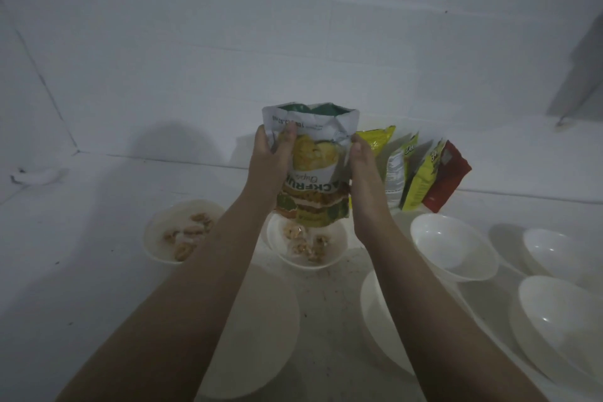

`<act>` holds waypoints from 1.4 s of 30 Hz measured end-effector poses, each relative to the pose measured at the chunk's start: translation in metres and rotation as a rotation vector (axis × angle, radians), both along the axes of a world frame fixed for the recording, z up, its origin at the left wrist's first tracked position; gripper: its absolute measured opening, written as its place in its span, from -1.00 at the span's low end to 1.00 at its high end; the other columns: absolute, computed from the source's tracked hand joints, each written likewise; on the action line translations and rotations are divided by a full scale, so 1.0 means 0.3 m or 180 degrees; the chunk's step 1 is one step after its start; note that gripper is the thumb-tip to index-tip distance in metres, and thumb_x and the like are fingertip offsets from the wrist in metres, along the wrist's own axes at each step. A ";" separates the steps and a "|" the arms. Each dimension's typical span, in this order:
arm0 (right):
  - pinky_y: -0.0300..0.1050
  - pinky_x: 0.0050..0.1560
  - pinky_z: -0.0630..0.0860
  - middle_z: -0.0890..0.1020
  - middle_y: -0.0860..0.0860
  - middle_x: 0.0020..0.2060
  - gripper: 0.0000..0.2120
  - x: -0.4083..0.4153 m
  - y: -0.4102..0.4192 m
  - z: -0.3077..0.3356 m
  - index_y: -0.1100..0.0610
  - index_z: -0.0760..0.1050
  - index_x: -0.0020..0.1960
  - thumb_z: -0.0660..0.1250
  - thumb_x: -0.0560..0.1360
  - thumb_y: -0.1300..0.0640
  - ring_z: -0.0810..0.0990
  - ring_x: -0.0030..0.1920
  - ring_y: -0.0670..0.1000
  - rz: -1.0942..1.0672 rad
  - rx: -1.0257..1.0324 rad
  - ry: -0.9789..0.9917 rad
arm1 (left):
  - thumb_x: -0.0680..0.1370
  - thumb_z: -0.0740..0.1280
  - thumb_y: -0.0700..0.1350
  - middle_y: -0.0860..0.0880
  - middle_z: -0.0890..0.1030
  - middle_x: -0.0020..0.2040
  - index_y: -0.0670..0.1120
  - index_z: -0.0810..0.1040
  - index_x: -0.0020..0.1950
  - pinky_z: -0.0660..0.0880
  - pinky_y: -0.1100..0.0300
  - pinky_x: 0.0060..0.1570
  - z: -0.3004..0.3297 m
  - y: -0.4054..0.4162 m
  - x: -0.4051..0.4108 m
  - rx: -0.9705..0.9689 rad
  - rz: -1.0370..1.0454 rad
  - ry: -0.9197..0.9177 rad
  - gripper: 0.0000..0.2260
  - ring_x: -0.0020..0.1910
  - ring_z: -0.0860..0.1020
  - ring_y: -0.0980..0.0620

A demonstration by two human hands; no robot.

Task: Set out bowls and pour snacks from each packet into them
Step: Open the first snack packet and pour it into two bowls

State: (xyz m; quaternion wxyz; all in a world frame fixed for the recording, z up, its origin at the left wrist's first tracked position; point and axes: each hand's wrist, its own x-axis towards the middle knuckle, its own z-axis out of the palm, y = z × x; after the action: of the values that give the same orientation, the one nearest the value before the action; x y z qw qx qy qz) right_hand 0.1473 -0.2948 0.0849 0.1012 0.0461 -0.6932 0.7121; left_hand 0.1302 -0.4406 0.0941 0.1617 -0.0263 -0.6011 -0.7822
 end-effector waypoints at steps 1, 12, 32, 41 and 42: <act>0.00 0.28 0.40 0.42 -0.08 0.39 -0.58 0.003 -0.002 0.001 -0.18 0.27 0.46 0.02 0.64 -0.21 0.39 0.35 -0.04 -0.0018 -0.0047 0.0011 | 0.60 0.27 0.05 -0.03 0.62 0.13 -0.05 0.42 0.26 0.58 0.28 -0.16 0.001 -0.004 0.002 -0.0003 -0.0016 -0.0006 -0.70 -0.04 0.65 0.18; 0.11 -0.06 0.66 0.71 0.01 -0.10 -0.75 0.012 0.025 0.025 0.10 0.60 0.12 0.35 0.56 -0.03 0.70 -0.07 0.00 0.0122 -0.0226 -0.0007 | 0.58 0.34 -0.12 -0.08 0.68 0.03 -0.11 0.54 0.19 0.61 0.06 -0.09 -0.040 -0.082 0.018 -0.0318 -0.0513 0.0012 -0.80 -0.01 0.67 -0.06; 0.15 -0.16 0.64 0.65 0.22 -0.20 -0.80 -0.045 0.016 0.041 0.34 0.61 -0.01 0.39 0.54 0.17 0.63 -0.18 0.14 -0.0114 -0.0791 0.0610 | 0.52 0.42 -0.08 0.12 0.71 -0.02 0.07 0.62 0.08 0.60 0.13 0.08 -0.185 -0.142 0.028 -0.1531 -0.1103 -0.0650 -0.85 -0.01 0.67 0.08; -0.24 -0.29 0.60 0.73 -0.09 -0.25 -0.86 -0.043 0.003 0.034 0.08 0.60 -0.01 0.48 0.46 0.16 0.71 -0.23 -0.11 0.0464 0.0224 0.0022 | 0.61 0.26 -0.22 -0.17 0.66 0.09 -0.13 0.58 0.12 0.59 -0.07 0.00 -0.054 -0.134 -0.040 0.0146 -0.0802 0.0076 -0.85 0.06 0.64 -0.17; -0.27 -0.33 0.58 0.72 -0.13 -0.31 -0.88 -0.048 0.000 0.028 0.09 0.60 -0.03 0.49 0.45 0.19 0.70 -0.27 -0.14 0.0481 0.0275 -0.0055 | 0.61 0.27 -0.22 -0.16 0.67 0.06 -0.13 0.59 0.11 0.60 -0.04 -0.04 -0.051 -0.138 -0.042 0.0135 -0.0763 0.0071 -0.86 0.03 0.65 -0.15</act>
State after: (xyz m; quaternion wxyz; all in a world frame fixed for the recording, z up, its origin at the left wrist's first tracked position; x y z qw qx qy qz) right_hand 0.1330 -0.2948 0.0932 0.0391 0.0965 -0.7186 0.6875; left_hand 0.1177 -0.4820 0.0787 0.0742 -0.1033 -0.5751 -0.8082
